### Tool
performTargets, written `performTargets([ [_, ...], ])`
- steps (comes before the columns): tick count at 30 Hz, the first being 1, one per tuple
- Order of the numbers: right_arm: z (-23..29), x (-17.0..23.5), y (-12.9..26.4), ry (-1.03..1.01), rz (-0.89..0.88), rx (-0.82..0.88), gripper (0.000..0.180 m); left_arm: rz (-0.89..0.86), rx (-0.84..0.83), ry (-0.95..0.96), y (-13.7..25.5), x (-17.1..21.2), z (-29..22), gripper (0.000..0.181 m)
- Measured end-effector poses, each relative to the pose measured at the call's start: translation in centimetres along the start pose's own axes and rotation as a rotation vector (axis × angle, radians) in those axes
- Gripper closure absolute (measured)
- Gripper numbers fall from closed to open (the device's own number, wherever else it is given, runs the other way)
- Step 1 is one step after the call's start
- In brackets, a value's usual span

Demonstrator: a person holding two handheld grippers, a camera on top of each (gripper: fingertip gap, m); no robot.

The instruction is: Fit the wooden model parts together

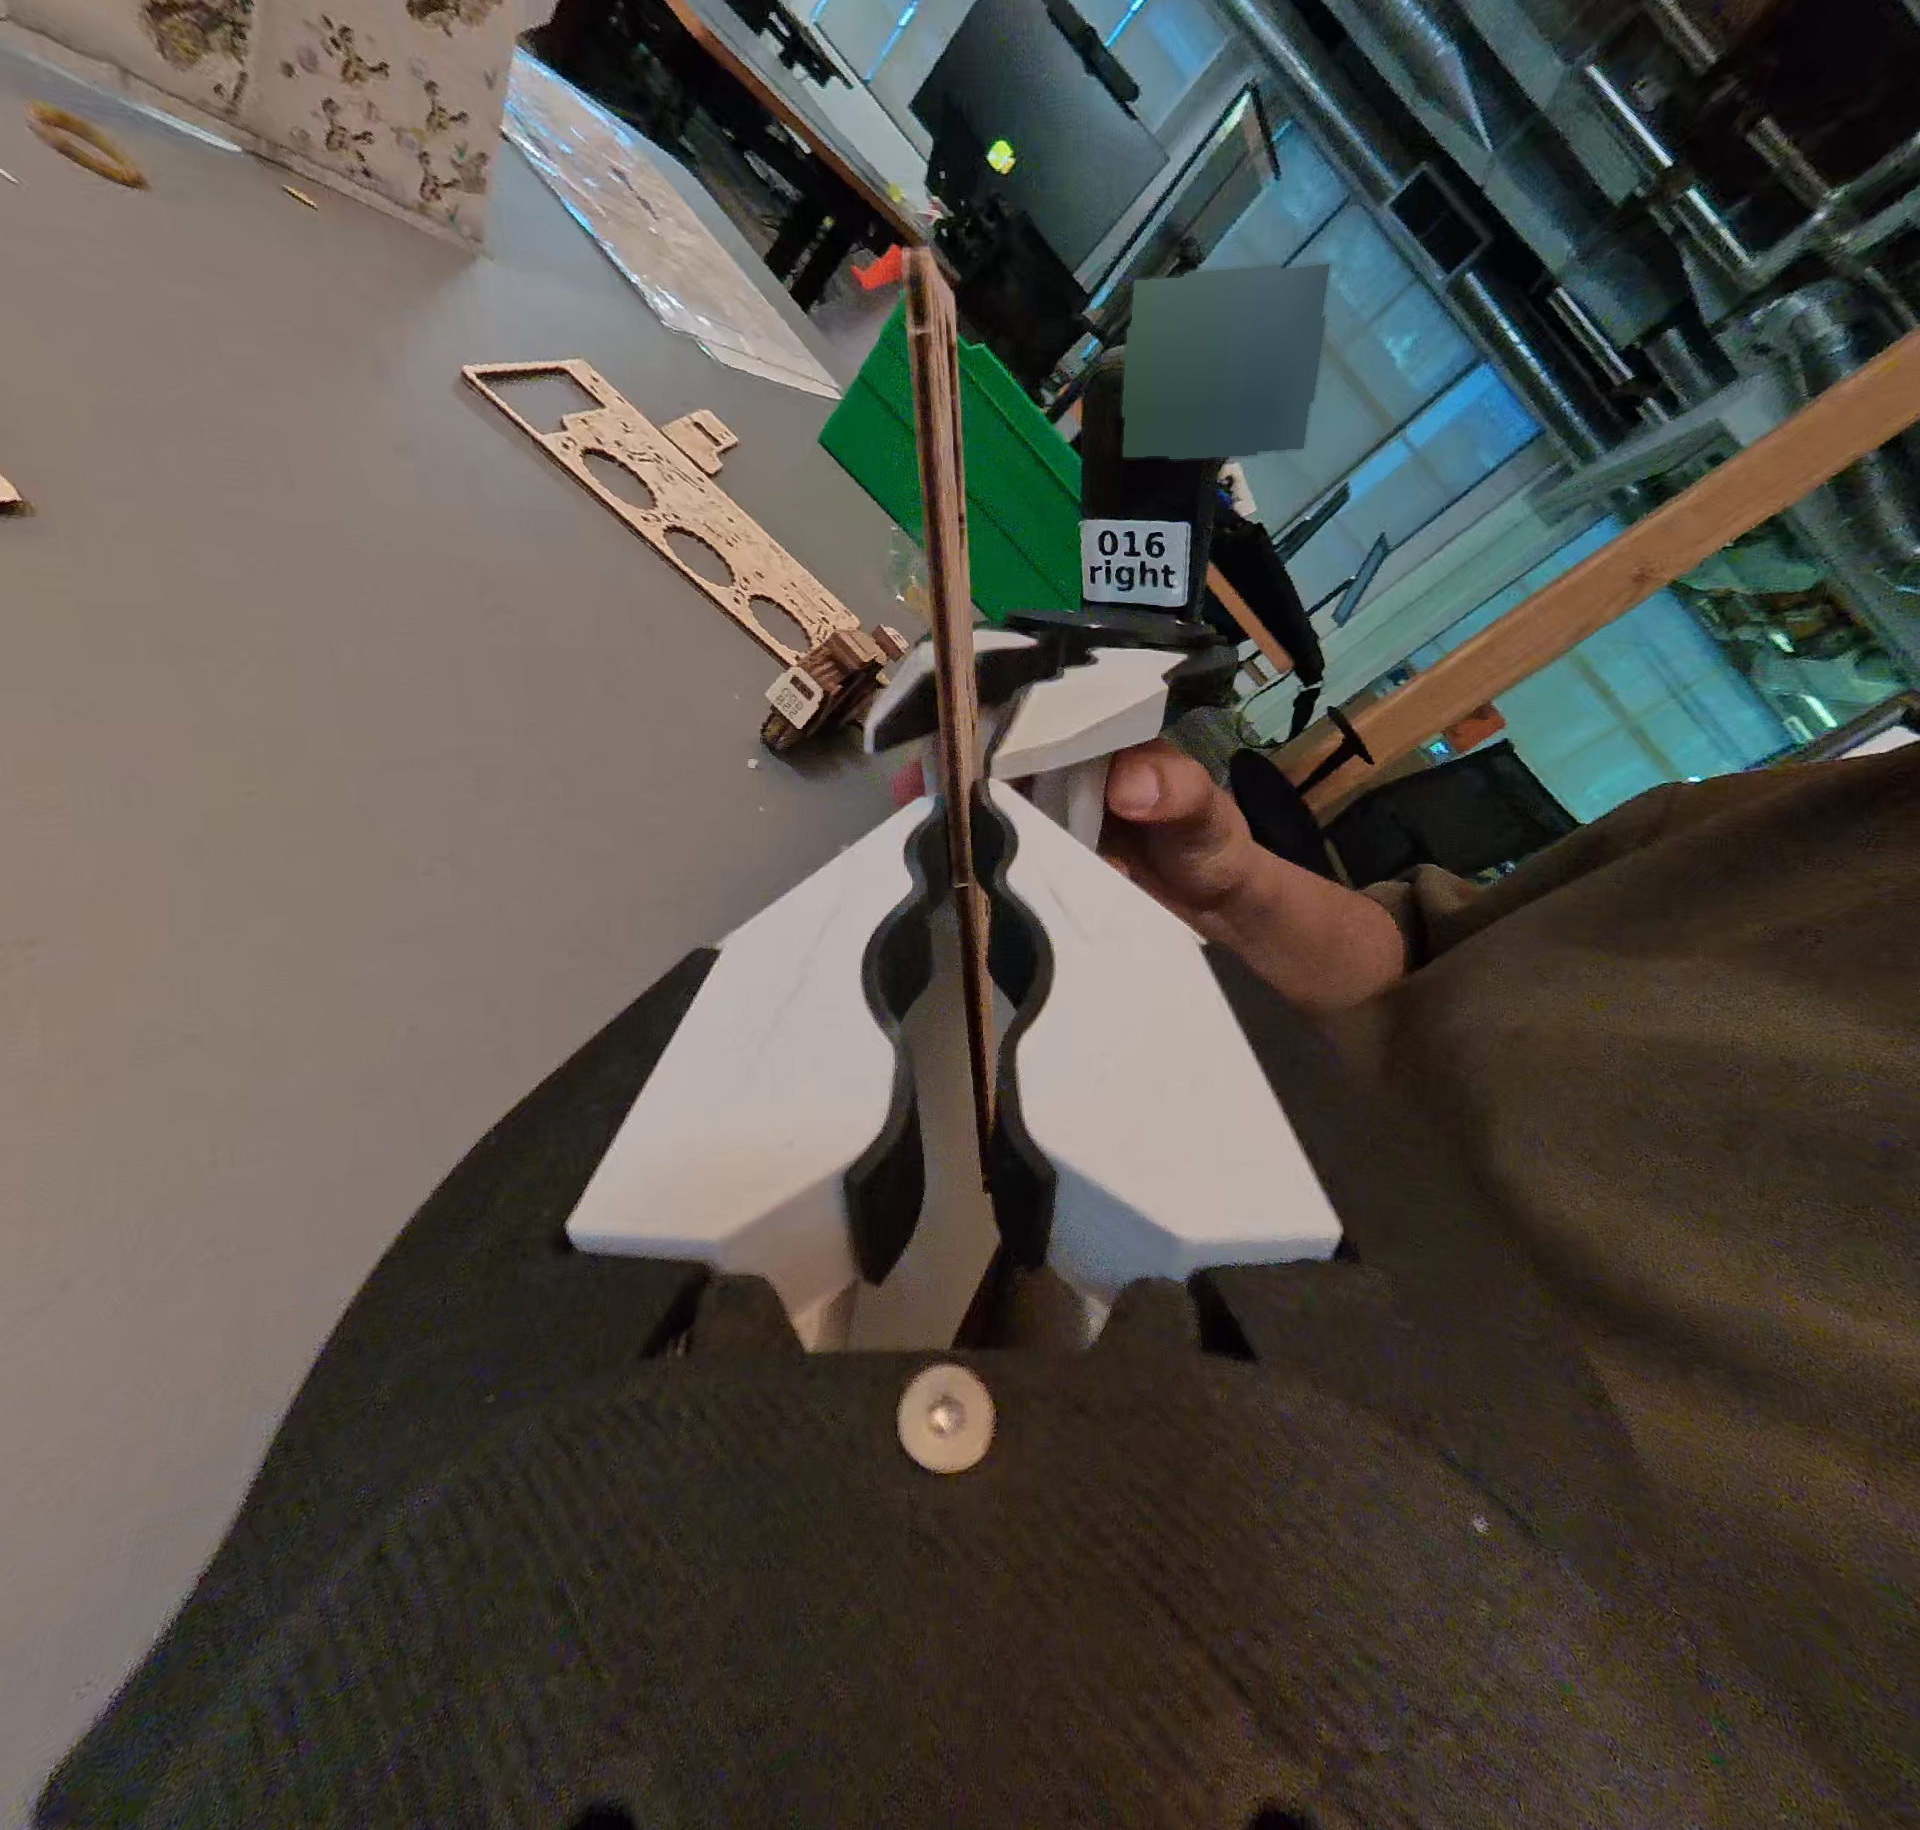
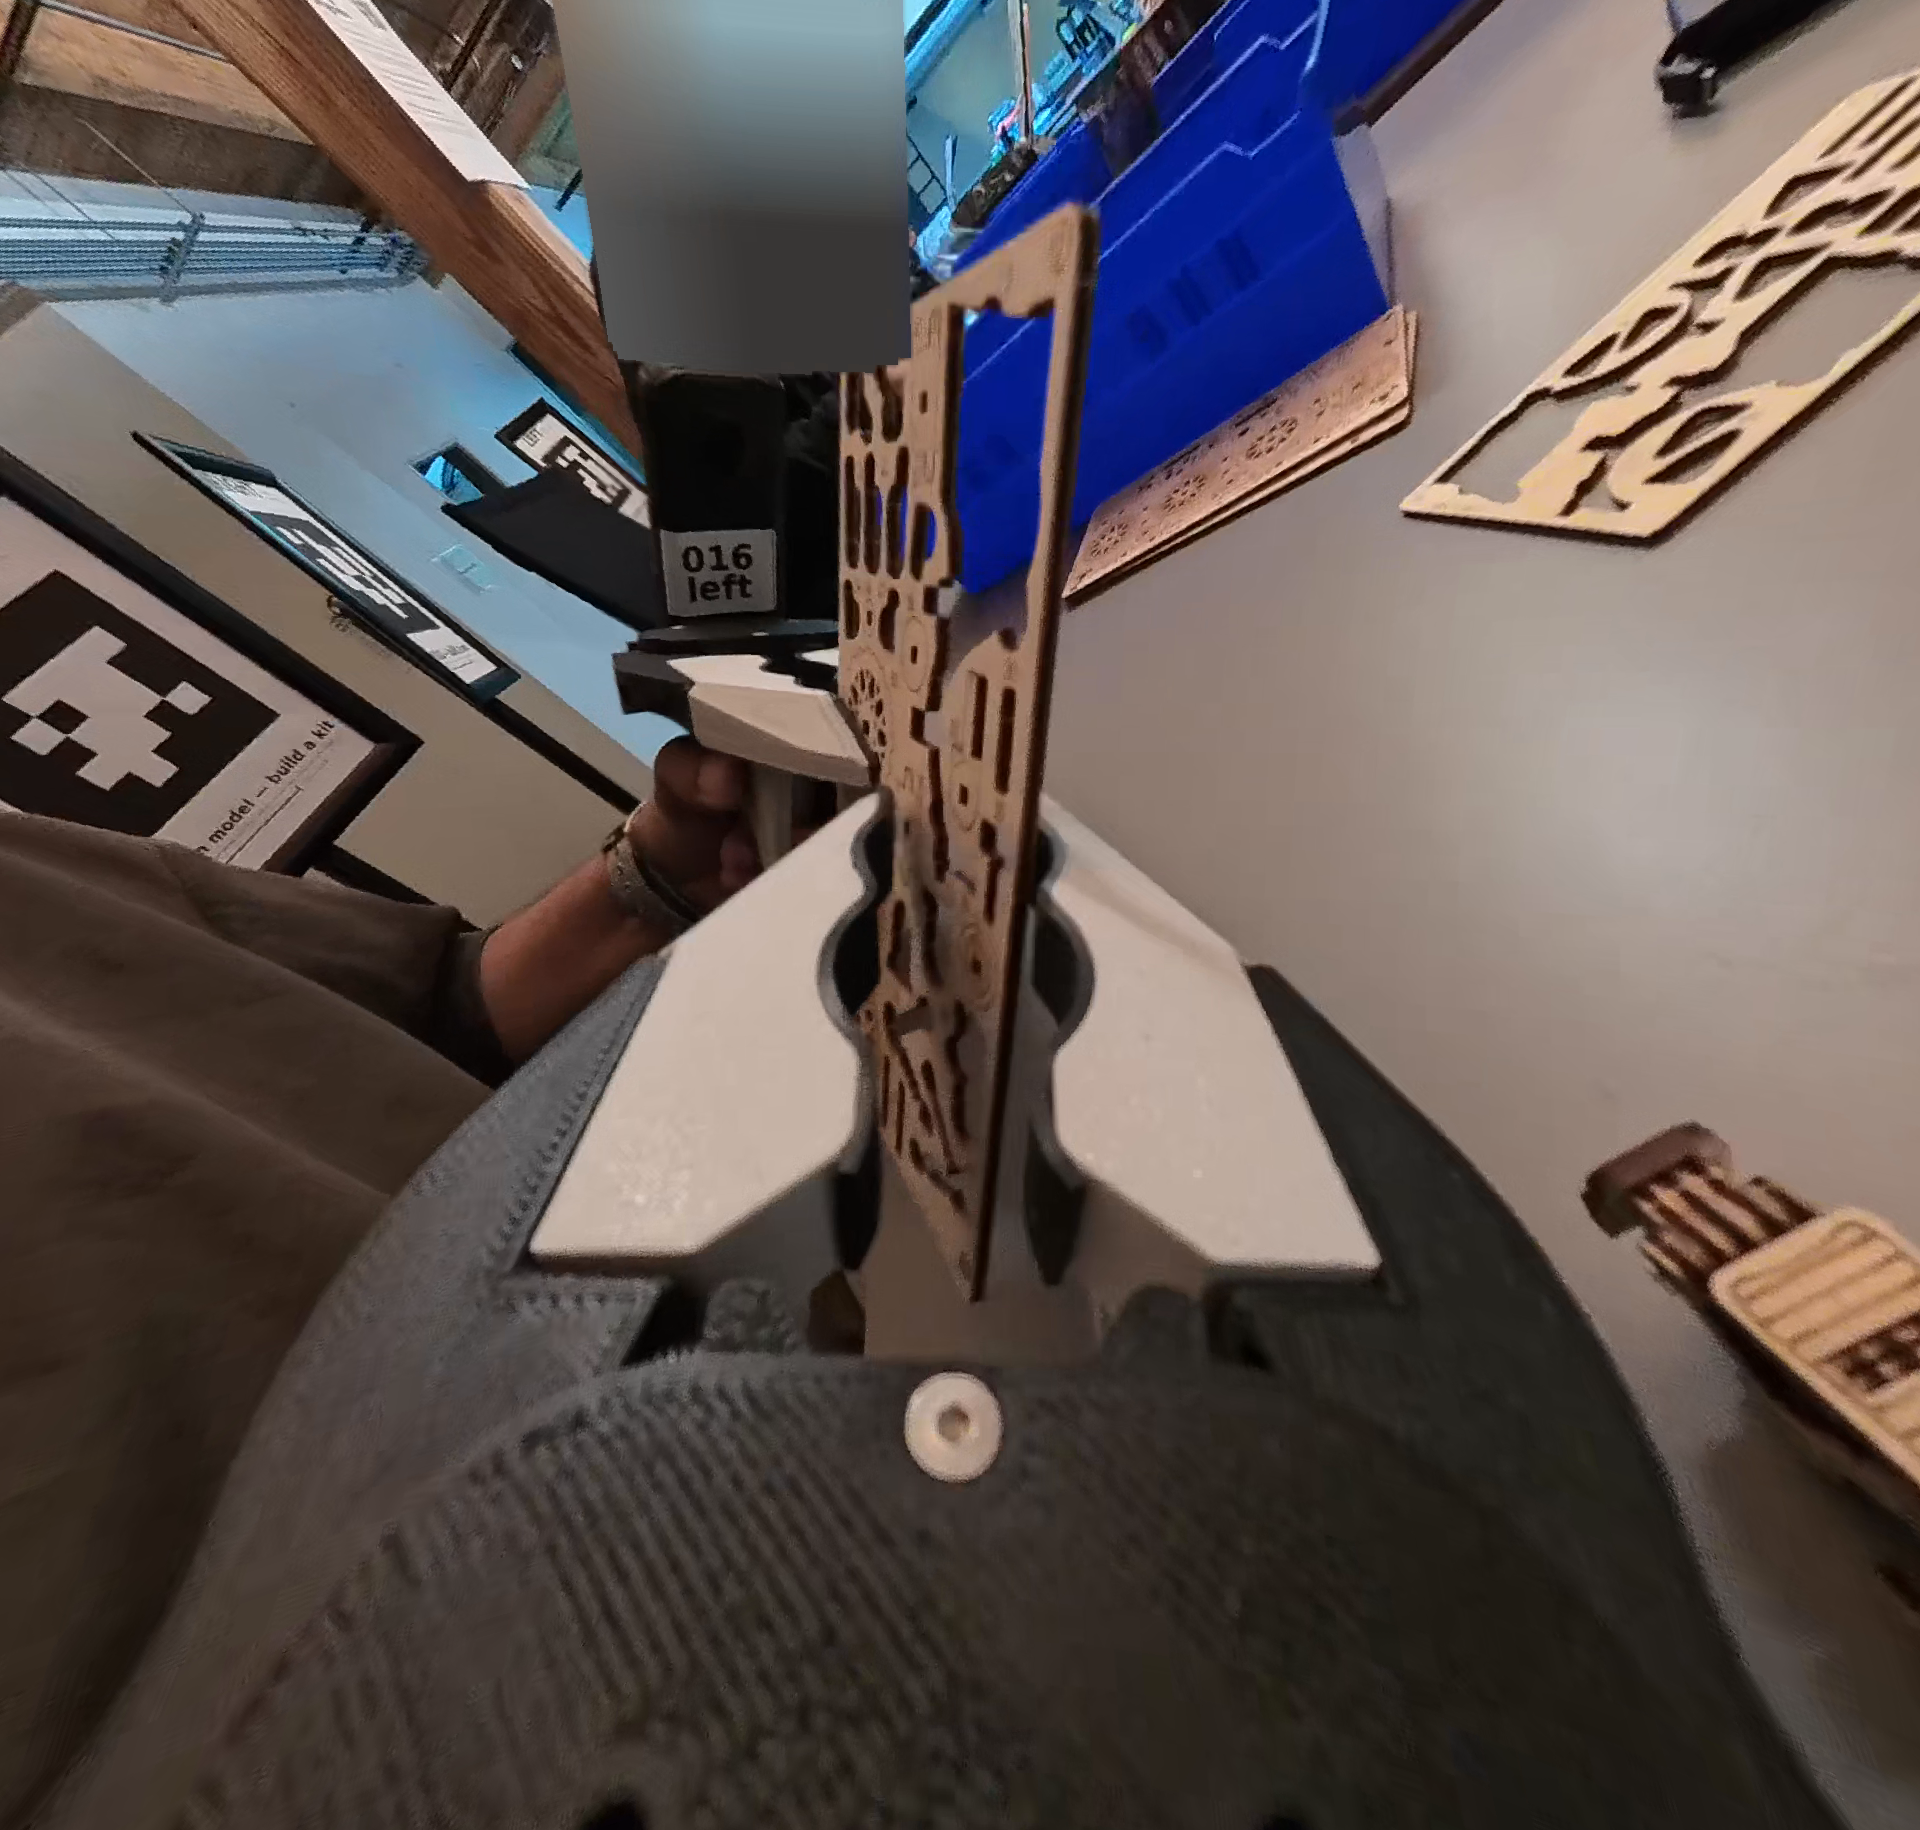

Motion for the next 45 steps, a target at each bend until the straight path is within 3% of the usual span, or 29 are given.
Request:
performTargets([
  [4,0.47,-0.52,0.33,0.001,0.016,-0.018,0.153,0.023,0.045,0.002,0.16,0.07,-0.03,0.180],
  [10,0.75,-0.22,0.21,-0.005,0.059,-0.034,0.167,0.045,0.053,-0.011,-0.11,0.37,-0.32,0.180],
  [22,0.51,0.06,0.31,0.048,0.150,0.069,0.170,0.073,-0.054,-0.100,-0.50,0.86,-0.27,0.179],
  [27,0.73,-0.12,0.11,0.085,0.150,0.090,0.168,0.062,-0.036,-0.071,-0.35,0.70,-0.13,0.179],
  [33,0.88,-0.52,0.43,0.064,0.113,0.043,0.152,0.034,-0.004,-0.019,-0.09,0.29,-0.10,0.180],
  [45,0.37,0.26,0.12,0.015,0.162,0.057,0.161,0.048,-0.022,-0.043,-0.33,0.57,-0.15,0.179],
])
Point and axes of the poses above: each gripper's, where its closed fingertips meet, y back along the fingers, x out of its underside, z = x × y across the jaws, the point moved 8 cm from there along y, back along the fingers, and after that the axes turned 11 degrees about -x, right-handed, at the moved point
